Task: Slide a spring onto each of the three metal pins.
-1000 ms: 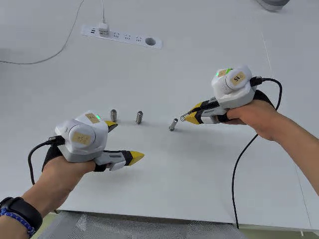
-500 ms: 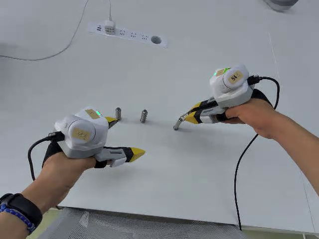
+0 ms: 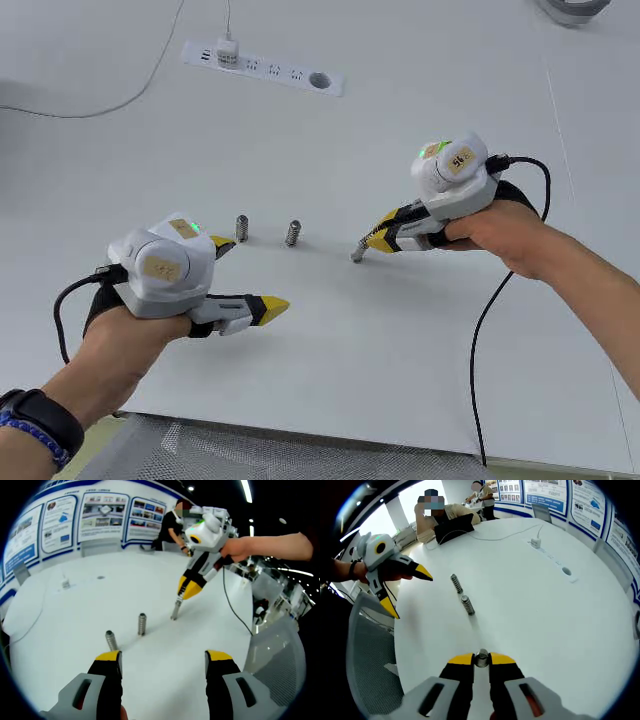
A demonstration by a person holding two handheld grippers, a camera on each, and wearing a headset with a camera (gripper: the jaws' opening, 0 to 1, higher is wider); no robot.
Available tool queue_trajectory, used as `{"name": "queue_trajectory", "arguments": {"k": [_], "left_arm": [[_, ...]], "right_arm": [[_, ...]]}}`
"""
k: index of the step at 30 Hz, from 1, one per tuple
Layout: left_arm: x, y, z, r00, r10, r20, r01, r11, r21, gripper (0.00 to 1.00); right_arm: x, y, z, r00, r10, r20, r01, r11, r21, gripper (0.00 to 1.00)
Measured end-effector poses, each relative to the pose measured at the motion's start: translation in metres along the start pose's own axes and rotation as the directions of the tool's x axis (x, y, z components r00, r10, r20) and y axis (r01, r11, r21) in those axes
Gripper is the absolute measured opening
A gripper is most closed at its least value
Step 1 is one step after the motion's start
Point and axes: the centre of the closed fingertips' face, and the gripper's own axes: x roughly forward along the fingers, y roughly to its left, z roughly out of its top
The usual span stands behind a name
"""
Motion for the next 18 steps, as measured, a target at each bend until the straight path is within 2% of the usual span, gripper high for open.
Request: {"name": "queue_trajectory", "arguments": {"k": [14, 18], "left_arm": [[-0.0004, 0.0008, 0.0000, 1.0000, 0.001, -0.002, -0.001, 1.000, -0.001, 0.68], [-0.0007, -0.0001, -0.0014, 1.0000, -0.002, -0.007, 0.002, 1.000, 0.001, 0.68]], "right_arm": [[0.0036, -0.0015, 0.0066, 1.0000, 0.000, -0.002, 0.000, 1.000, -0.022, 0.12], [0.0078, -0.0018, 0.0046, 0.9998, -0.003, -0.021, 0.002, 0.999, -0.046, 0.12]]}}
